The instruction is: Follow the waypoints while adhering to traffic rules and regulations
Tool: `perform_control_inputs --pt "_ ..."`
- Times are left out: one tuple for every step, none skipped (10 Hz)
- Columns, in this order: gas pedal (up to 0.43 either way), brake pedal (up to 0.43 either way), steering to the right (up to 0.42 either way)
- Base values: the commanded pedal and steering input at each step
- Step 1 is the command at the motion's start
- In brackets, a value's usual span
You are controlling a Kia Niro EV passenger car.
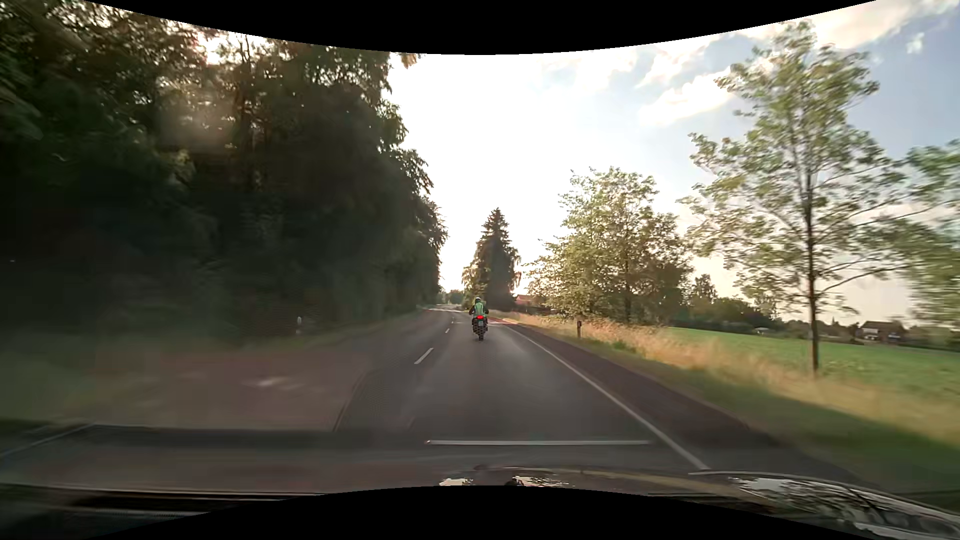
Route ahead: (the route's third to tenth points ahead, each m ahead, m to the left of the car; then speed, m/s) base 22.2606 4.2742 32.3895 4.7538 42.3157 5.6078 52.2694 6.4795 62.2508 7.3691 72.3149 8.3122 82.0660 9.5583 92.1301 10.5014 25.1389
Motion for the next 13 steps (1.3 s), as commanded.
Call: perform_control_inputs --pt "0.28 0.0 -0.016" --pt "0.28 0.0 -0.016" --pt "0.28 0.0 -0.016" --pt "0.28 0.0 -0.016" --pt "0.28 0.0 -0.015" --pt "0.268 0.0 -0.014" --pt "0.26 0.0 -0.014" --pt "0.26 0.0 -0.013" --pt "0.26 0.0 -0.013" --pt "0.26 0.0 -0.012" --pt "0.26 0.0 -0.012" --pt "0.26 0.0 -0.012" --pt "0.26 0.0 -0.01"
